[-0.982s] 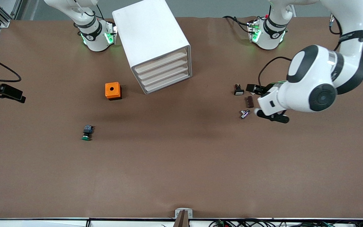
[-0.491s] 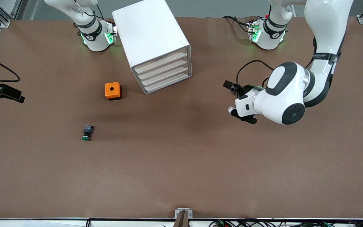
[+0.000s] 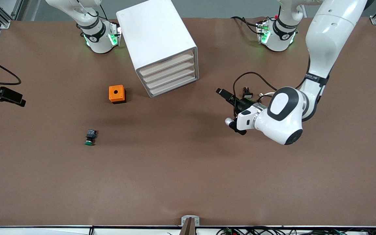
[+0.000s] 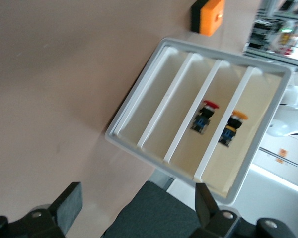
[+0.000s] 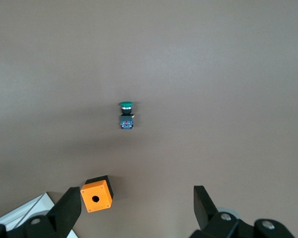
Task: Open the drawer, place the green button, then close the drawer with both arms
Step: 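Grip the drawer front with the left gripper while the right gripper reaches the button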
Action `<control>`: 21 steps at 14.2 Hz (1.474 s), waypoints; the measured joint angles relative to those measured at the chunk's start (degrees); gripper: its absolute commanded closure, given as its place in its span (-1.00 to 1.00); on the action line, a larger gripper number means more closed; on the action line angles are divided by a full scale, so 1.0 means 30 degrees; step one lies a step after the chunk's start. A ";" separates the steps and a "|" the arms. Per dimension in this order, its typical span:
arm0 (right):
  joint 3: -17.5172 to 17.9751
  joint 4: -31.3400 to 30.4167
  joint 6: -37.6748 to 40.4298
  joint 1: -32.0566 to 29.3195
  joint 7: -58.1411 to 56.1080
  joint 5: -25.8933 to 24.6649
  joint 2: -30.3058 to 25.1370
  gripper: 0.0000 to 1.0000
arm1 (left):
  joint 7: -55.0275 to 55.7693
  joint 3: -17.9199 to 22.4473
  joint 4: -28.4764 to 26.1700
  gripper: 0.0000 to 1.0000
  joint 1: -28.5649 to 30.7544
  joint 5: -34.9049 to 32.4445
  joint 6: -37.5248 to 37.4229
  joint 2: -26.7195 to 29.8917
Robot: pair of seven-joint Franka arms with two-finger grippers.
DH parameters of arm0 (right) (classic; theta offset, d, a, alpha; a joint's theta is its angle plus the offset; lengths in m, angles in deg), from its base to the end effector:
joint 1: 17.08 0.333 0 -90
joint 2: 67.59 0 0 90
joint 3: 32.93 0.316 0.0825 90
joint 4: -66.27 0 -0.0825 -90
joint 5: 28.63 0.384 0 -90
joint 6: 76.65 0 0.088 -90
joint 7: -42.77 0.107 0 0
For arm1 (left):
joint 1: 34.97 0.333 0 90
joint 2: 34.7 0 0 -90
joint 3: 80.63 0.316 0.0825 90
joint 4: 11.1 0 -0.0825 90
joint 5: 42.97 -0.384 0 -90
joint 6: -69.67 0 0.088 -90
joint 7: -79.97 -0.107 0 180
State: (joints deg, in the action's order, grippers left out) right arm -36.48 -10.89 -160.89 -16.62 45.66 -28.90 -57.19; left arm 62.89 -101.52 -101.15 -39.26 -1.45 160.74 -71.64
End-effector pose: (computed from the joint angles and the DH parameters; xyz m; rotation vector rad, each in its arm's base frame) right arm 0.5992 -0.0291 0.6160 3.1203 -0.1624 -0.0900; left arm 0.5661 -0.3069 0.2907 2.0836 -0.5121 -0.7510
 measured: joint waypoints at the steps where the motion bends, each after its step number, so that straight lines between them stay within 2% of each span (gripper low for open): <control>1: 0.0038 0.0000 0.0000 0.0002 0.0000 0.0000 0.0000 -1.00 | -0.0719 -0.0011 -0.0266 -1.00 -0.0209 0.0745 0.0567 -0.0289; 5: 0.0049 -0.0274 0.0009 0.0001 0.0000 0.0001 0.0276 -1.00 | -0.4526 -0.0037 -0.2355 -1.00 -0.1298 0.4770 0.2636 -0.1100; 7: 0.0057 -0.1296 -0.0806 0.0001 0.0000 0.0001 0.0703 -1.00 | -0.6817 -0.0052 -0.3669 -1.00 -0.2014 0.6927 0.3403 -0.1319; 14: 0.0306 -0.7147 -0.6827 0.0291 0.0844 0.0015 0.1347 -1.00 | -1.1649 -0.0070 -0.5527 -1.00 -0.3633 1.0697 0.4945 -0.2001; 20: 0.0345 -1.0925 -1.2087 0.0824 0.2043 0.0016 0.1358 -1.00 | -1.3891 -0.0074 -0.5593 -1.00 -0.5181 1.3188 0.6159 -0.3360; 21: 0.0343 -1.1600 -1.3147 0.0823 0.2071 0.0016 0.1416 -1.00 | -1.4131 -0.0074 -0.5610 -0.95 -0.5390 1.3486 0.6368 -0.3425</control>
State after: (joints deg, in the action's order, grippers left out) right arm -35.45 -45.69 -200.33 -14.15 51.88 -28.86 -52.94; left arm 20.49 -101.74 -117.99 -55.43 39.01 179.84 -81.92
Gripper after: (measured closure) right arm 0.000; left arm 0.000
